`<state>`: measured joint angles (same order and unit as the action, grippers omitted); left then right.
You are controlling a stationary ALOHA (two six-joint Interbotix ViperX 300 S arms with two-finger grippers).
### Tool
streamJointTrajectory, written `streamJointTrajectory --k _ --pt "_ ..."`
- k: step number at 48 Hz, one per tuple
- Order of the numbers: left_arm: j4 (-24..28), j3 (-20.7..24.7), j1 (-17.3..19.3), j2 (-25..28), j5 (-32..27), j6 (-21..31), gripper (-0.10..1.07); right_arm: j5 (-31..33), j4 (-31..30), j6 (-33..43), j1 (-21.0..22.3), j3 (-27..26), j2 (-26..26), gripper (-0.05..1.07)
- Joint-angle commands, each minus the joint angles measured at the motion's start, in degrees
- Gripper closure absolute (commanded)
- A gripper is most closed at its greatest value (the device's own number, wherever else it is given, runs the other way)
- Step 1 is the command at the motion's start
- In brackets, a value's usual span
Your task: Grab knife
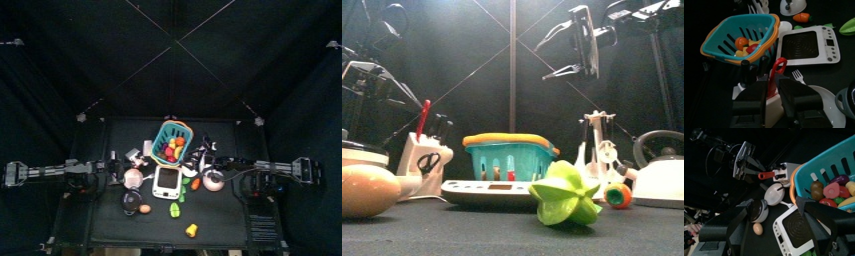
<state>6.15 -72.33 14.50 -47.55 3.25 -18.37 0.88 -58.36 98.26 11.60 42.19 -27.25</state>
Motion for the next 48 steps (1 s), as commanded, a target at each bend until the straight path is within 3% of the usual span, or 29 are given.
streamJointTrajectory --k 1,7,12,28,38,48 --pt "0.53 2.20 0.26 0.18 0.09 -0.09 0.25 -0.09 -0.09 -0.18 0.18 -0.53 -0.44 0.04" --pt "2.11 2.29 0.00 0.18 0.00 -0.09 0.08 -0.09 -0.09 -0.18 0.26 -0.53 -0.44 0.04" --pt "2.37 2.46 -0.35 0.18 0.26 0.00 0.02 -0.09 -0.09 -0.18 0.18 -0.44 -0.35 0.04" --pt "0.00 2.37 -3.69 2.64 3.60 0.44 0.02 -0.09 -0.09 -0.18 0.70 -0.62 0.70 0.04" --pt "-0.18 2.46 -3.52 6.15 5.98 0.09 0.04 -0.18 -0.09 -0.18 0.88 -0.53 0.97 0.04" --pt "-0.09 2.20 -2.11 6.68 6.06 -0.09 0.20 -0.18 -0.09 -0.18 0.88 -0.44 0.97 0.04"
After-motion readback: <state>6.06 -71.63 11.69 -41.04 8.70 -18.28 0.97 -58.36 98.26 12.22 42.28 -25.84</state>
